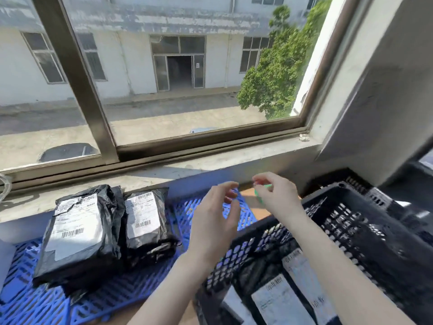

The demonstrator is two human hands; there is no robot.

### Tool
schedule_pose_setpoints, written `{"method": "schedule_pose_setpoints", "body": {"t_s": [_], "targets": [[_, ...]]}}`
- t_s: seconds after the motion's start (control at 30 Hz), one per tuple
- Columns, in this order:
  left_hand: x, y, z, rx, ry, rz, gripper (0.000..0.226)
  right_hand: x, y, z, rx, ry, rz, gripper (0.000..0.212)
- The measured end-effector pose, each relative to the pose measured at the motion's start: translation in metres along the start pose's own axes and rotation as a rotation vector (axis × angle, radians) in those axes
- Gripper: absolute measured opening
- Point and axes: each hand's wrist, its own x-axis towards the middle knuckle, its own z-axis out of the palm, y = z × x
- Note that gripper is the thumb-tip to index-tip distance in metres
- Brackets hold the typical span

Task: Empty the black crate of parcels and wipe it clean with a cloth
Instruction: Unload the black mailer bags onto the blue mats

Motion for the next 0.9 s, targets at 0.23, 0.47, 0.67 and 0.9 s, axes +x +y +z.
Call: {"method": "schedule_pose_setpoints", "body": {"t_s": [0.23,0.47,0.67,0.9], "targets": [[-0.046,0.032,0.097,0.187,-0.456,0.022,0.046,-0.048,0.096,-0.069,-0.055,0.013,0.233,0.023],[-0.096,0.010,0.156,0.618,-0.775,-0.370,0.076,-0.092,0.161,-0.074,-0.147,-0.328,0.372,0.039],[-0.110,-0.004,0.157,0.682,-0.994,-0.564,0.101,-0.116,0.172,-0.030,-0.117,-0.628,0.347,0.063],[-0.103,-0.012,0.155,0.698,-1.051,-0.552,0.120,-0.120,0.174,0.001,-0.367,-0.667,0.219,0.065]]}}
